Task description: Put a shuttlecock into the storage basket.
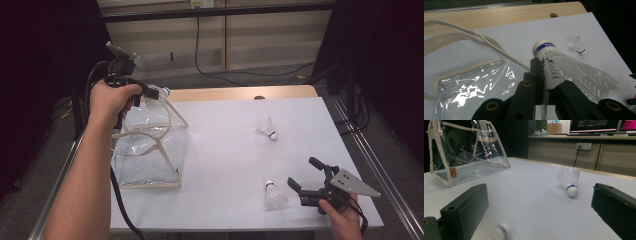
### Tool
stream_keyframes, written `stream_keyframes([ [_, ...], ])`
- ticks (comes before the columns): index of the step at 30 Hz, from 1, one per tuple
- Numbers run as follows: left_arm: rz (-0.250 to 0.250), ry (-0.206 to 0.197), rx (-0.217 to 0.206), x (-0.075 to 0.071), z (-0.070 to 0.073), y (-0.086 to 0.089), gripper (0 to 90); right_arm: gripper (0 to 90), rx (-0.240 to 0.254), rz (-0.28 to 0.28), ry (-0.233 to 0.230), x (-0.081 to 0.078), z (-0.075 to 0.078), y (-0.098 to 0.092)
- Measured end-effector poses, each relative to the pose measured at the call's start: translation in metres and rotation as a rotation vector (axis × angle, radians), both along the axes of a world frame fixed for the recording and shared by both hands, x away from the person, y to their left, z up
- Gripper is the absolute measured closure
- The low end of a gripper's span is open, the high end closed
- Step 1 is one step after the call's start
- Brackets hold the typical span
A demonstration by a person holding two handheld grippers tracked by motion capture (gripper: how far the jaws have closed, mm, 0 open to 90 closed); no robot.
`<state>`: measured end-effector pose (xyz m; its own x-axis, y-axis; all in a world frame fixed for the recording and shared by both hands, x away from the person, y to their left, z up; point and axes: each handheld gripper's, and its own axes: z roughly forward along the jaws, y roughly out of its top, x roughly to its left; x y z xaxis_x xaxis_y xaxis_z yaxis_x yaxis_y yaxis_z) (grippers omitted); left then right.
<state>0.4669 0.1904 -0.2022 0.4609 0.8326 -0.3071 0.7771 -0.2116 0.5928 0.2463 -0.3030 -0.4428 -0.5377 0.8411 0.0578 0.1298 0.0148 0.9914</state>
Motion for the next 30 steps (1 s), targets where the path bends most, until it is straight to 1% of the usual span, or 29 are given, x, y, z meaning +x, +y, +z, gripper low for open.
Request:
stream_keyframes([
  [2, 0.01, -0.002, -0.004, 0.0, -0.001, 0.001, 88.7, 0.7, -0.001, -0.001, -0.001, 0.0, 0.0, 0.0],
  [3, 0.005, -0.003, 0.005, 0.001, 0.0, 0.003, 88.7, 0.7, 0.0, -0.001, 0.0, 0.0, 0.0, 0.0],
  [6, 0.012, 0.0, 0.008, 0.001, -0.001, 0.005, 88.7, 0.7, 0.0, 0.0, 0.0, 0.0, 0.0, 0.0],
  [8, 0.007, 0.001, 0.011, 0.001, -0.002, 0.006, 88.7, 0.7, 0.0, 0.0, 0.0, 0.0, 0.0, 0.0],
  [10, 0.018, -0.004, 0.009, 0.002, -0.002, 0.007, 88.7, 0.7, 0.0, 0.0, 0.001, 0.0, 0.0, 0.0],
  [15, 0.025, -0.004, 0.008, 0.002, -0.004, 0.009, 88.6, 0.7, -0.001, 0.0, 0.0, 0.0, 0.0, 0.0],
  [17, 0.028, -0.002, 0.009, 0.003, -0.005, 0.01, 88.6, 0.7, -0.001, 0.001, -0.002, 0.0, 0.0, 0.0],
  [18, 0.023, 0.003, 0.013, 0.004, -0.006, 0.012, 88.6, 0.7, -0.001, 0.001, -0.002, 0.0, 0.0, 0.0],
  [23, 0.045, -0.001, 0.009, 0.005, -0.009, 0.014, 88.5, 0.7, 0.0, 0.0, 0.0, 0.0, 0.0, 0.0],
  [24, 0.039, 0.001, 0.01, 0.005, -0.01, 0.016, 88.5, 0.7, -0.001, 0.0, 0.0, 0.0, 0.0, 0.0],
  [29, 0.052, 0.004, 0.011, 0.006, -0.013, 0.019, 88.5, 0.7, -0.002, -0.001, 0.0, 0.0, 0.0, 0.0],
  [30, 0.059, -0.001, 0.009, 0.006, -0.013, 0.02, 88.5, 0.7, -0.002, -0.001, 0.001, 0.0, 0.0, 0.0],
])
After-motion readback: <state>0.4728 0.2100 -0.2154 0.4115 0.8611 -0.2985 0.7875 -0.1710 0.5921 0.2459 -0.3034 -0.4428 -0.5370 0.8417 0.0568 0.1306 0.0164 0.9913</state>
